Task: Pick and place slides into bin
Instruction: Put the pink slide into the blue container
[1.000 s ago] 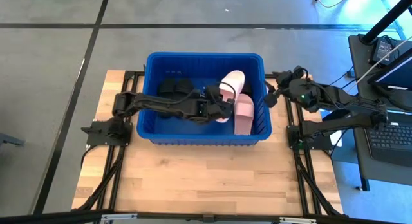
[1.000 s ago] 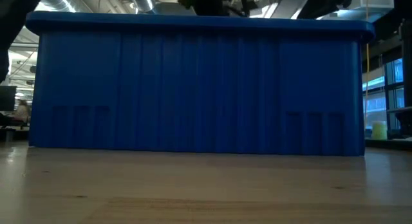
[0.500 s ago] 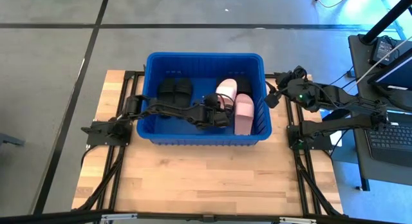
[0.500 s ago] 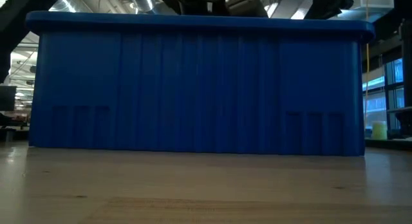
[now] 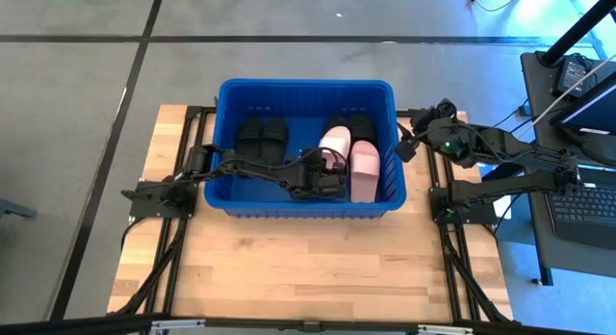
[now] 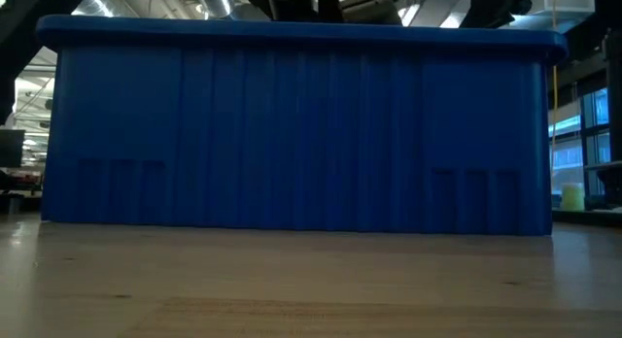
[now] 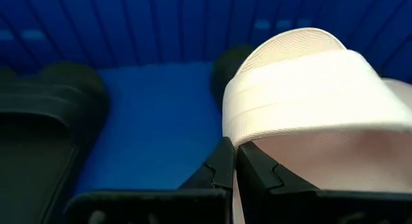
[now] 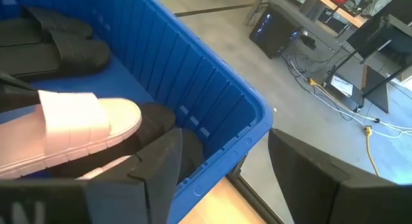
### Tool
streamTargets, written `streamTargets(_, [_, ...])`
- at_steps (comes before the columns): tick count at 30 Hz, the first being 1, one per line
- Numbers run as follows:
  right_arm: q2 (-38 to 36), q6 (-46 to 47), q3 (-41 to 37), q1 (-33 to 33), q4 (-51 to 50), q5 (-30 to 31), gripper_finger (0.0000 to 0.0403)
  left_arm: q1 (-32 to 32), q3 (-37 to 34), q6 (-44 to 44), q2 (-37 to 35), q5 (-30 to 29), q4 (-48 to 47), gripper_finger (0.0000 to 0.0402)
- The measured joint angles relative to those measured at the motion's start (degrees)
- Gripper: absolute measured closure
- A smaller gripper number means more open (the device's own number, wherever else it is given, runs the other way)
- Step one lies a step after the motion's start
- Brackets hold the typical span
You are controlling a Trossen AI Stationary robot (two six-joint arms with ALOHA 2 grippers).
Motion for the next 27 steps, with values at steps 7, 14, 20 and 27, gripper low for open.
streamTargets(7, [0.3,-0.1,0.0,0.0,0.0,0.0,0.0171,0.8,0.0,0.4,0.0,8.3,-0.4,0.0401])
streamTargets(14, [0.4,-0.9,0.0,0.0,0.0,0.0,0.0171,1.5,0.0,0.3,0.0,15.4,1.6,0.0401])
streamTargets(20, [0.4,-1.8,0.0,0.0,0.0,0.0,0.0171,1.4,0.0,0.5,0.7,18.8,2.0,0.0401])
streamTargets(27, [0.4,-1.8,0.0,0.0,0.0,0.0,0.0171,1.7,0.1,0.5,1.0,25.0,3.0,0.0382])
